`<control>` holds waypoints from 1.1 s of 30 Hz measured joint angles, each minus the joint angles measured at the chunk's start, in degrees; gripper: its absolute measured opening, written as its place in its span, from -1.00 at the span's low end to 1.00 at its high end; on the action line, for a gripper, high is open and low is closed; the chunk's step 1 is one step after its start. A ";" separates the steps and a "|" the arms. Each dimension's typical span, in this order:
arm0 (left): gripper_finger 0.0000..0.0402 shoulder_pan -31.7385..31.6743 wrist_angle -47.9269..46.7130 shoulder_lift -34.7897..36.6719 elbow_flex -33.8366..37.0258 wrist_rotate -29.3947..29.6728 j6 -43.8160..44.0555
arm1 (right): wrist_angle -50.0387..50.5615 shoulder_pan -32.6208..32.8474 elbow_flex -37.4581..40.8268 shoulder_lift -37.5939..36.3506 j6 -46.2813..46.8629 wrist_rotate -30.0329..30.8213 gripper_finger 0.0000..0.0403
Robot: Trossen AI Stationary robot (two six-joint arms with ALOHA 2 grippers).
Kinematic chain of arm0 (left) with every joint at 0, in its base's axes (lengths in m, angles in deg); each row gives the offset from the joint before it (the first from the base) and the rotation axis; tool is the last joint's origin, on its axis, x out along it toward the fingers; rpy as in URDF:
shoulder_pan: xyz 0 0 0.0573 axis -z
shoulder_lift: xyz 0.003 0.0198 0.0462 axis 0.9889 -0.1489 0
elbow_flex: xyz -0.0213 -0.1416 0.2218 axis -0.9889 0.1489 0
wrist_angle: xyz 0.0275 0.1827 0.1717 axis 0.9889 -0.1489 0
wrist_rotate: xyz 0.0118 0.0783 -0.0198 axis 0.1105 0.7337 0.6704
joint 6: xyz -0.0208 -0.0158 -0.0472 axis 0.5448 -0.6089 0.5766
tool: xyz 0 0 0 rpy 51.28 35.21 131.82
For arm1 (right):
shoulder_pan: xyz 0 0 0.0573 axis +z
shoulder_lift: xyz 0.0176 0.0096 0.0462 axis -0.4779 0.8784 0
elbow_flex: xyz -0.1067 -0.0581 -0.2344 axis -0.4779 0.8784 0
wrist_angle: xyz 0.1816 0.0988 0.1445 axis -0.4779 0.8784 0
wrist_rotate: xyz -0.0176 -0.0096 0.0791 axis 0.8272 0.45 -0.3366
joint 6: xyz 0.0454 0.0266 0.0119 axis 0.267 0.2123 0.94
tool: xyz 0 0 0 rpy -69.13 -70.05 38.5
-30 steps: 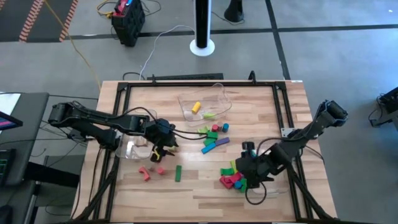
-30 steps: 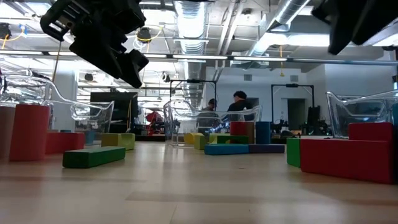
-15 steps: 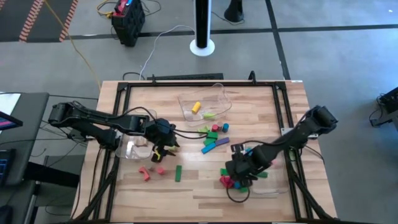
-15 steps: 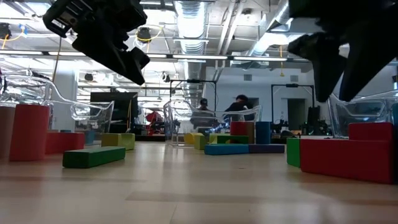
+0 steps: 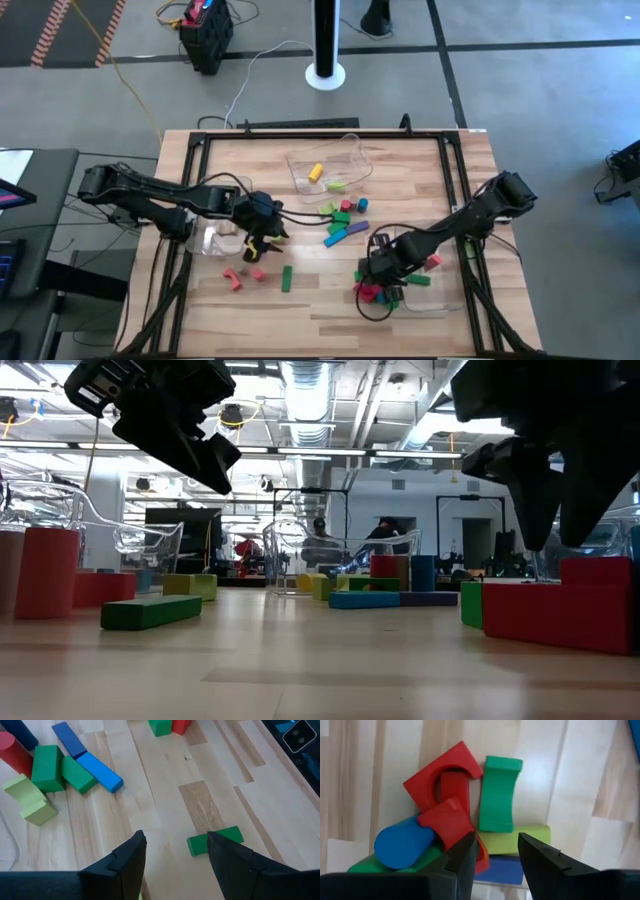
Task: Sort blocks by size
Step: Put the blue rectangular block into the right transparent bin
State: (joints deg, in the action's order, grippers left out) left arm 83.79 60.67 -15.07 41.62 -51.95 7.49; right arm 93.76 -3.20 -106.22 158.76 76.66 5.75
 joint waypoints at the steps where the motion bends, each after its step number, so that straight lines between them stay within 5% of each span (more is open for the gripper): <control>1: 0.01 0.00 0.01 0.00 0.00 0.00 0.00 | 0.42 -0.12 0.00 0.00 0.70 -0.17 -0.14; 33: 0.01 0.00 0.85 0.00 0.00 0.15 -5.42 | -4.29 -15.39 5.13 1.12 13.71 -14.40 0.12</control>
State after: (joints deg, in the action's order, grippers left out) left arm 83.79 61.52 -15.07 41.62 -51.80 2.07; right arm 89.47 -18.59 -101.09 159.87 90.37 -8.64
